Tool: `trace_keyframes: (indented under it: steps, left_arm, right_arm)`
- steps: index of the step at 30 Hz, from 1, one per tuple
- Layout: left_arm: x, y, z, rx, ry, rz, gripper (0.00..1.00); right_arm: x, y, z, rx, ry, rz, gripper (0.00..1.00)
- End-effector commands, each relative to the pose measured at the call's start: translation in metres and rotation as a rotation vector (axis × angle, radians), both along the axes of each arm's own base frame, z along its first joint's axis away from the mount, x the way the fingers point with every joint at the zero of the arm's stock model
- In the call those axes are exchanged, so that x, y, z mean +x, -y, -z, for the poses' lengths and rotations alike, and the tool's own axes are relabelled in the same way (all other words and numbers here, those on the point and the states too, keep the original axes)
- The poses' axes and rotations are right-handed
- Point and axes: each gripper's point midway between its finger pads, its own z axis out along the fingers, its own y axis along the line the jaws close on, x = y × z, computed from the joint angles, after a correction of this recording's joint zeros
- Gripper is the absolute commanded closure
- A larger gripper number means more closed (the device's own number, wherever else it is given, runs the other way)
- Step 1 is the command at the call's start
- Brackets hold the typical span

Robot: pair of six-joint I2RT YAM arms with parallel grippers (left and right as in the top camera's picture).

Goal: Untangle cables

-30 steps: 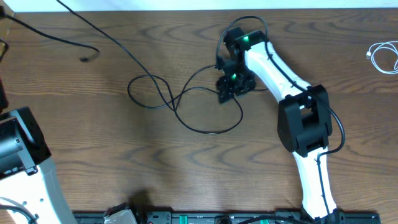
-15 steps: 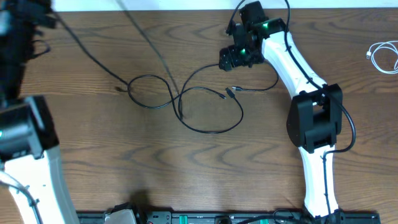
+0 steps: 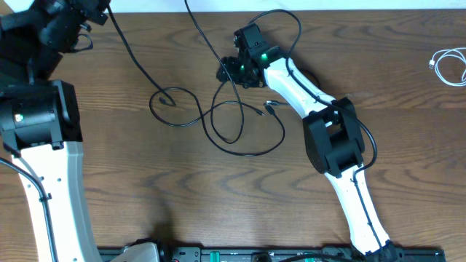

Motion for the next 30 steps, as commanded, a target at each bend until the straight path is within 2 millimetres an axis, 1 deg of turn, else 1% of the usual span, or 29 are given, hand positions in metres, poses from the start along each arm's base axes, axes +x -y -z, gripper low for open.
trace_keyframes:
  steps: [1,2,4,6,7,8,9,10,11,12,14,15,16,17,18,19,20,21,22,25,26,27,29,30]
  left_arm:
    - [-0.008,0.005,-0.005,0.010,0.005,0.020,0.93]
    - [-0.007,0.005,-0.003,0.008,-0.003,0.021,0.93]
    - [-0.006,0.004,0.001,0.004,-0.023,0.020,0.93]
    - [-0.005,0.004,0.005,0.000,-0.046,0.021,0.93]
    - [-0.004,0.004,0.006,-0.002,-0.053,0.021,0.93]
    - [-0.004,0.004,0.007,-0.002,-0.056,0.021,0.93]
    - [-0.004,0.004,0.008,-0.002,-0.059,0.020,0.93]
    - [-0.004,0.004,0.009,0.002,-0.060,0.019,0.93]
    - [-0.003,0.004,0.009,0.006,-0.060,0.017,0.93]
    - [-0.003,0.004,0.010,0.006,-0.064,0.017,0.93]
    - [-0.002,0.004,0.012,0.007,-0.070,0.016,0.92]
    - [-0.001,0.003,0.012,0.008,-0.072,0.015,0.93]
    - [0.000,0.003,0.013,0.006,-0.073,0.012,0.93]
    - [0.001,0.002,0.013,0.006,-0.073,0.008,0.92]
    - [0.002,0.001,0.013,0.006,-0.072,0.002,0.93]
    - [0.003,-0.001,0.013,0.002,-0.073,-0.009,0.93]
    - [0.004,-0.001,0.013,0.001,-0.074,-0.014,0.92]
    - [0.004,-0.002,0.014,0.000,-0.074,-0.017,0.92]
    - [0.005,-0.002,0.014,0.000,-0.075,-0.017,0.93]
    - [0.009,0.000,0.019,-0.003,-0.092,-0.009,0.93]
    - [0.012,0.004,0.024,-0.005,-0.110,0.002,0.93]
    - [0.015,0.007,0.028,-0.007,-0.124,0.012,0.93]
    - [0.027,0.019,0.043,-0.013,-0.175,0.045,0.92]
    - [0.038,0.030,0.059,-0.016,-0.222,0.075,0.93]
  right_arm:
    - [0.001,-0.001,0.039,-0.023,-0.055,0.110,0.31]
    - [0.002,-0.001,0.045,-0.034,-0.047,0.114,0.34]
    - [0.002,0.001,0.059,-0.074,-0.041,0.129,0.45]
    - [-0.001,0.004,0.076,-0.118,-0.042,0.134,0.63]
    - [-0.002,0.007,0.083,-0.133,-0.050,0.134,0.77]
    - [-0.004,0.009,0.086,-0.143,-0.056,0.126,0.90]
    - [-0.004,0.012,0.087,-0.150,-0.056,0.120,0.95]
    - [-0.002,0.013,0.083,-0.147,-0.045,0.097,0.99]
    - [0.000,0.013,0.077,-0.135,-0.036,0.074,0.99]
    - [0.003,0.014,0.067,-0.113,-0.026,0.047,0.99]
    - [0.007,0.014,0.040,-0.041,-0.007,-0.031,0.99]
    - [0.007,0.014,0.019,0.025,0.015,-0.113,0.99]
    - [0.007,0.016,-0.007,0.100,0.049,-0.205,0.99]
    - [0.006,0.023,-0.030,0.157,0.073,-0.269,0.99]
    - [0.005,0.030,-0.046,0.190,0.089,-0.305,0.99]
    - [0.002,0.047,-0.073,0.234,0.126,-0.369,0.99]
    - [-0.001,0.055,-0.085,0.252,0.148,-0.403,0.99]
    - [-0.006,0.066,-0.102,0.274,0.177,-0.449,0.99]
    - [-0.013,0.081,-0.119,0.288,0.206,-0.494,0.99]
    - [-0.032,0.114,-0.151,0.285,0.264,-0.574,0.99]
    - [-0.041,0.126,-0.163,0.272,0.284,-0.600,0.99]
    - [-0.045,0.132,-0.169,0.267,0.296,-0.616,0.99]
    - [-0.063,0.149,-0.185,0.240,0.330,-0.673,0.99]
    - [-0.070,0.154,-0.191,0.233,0.337,-0.690,0.99]
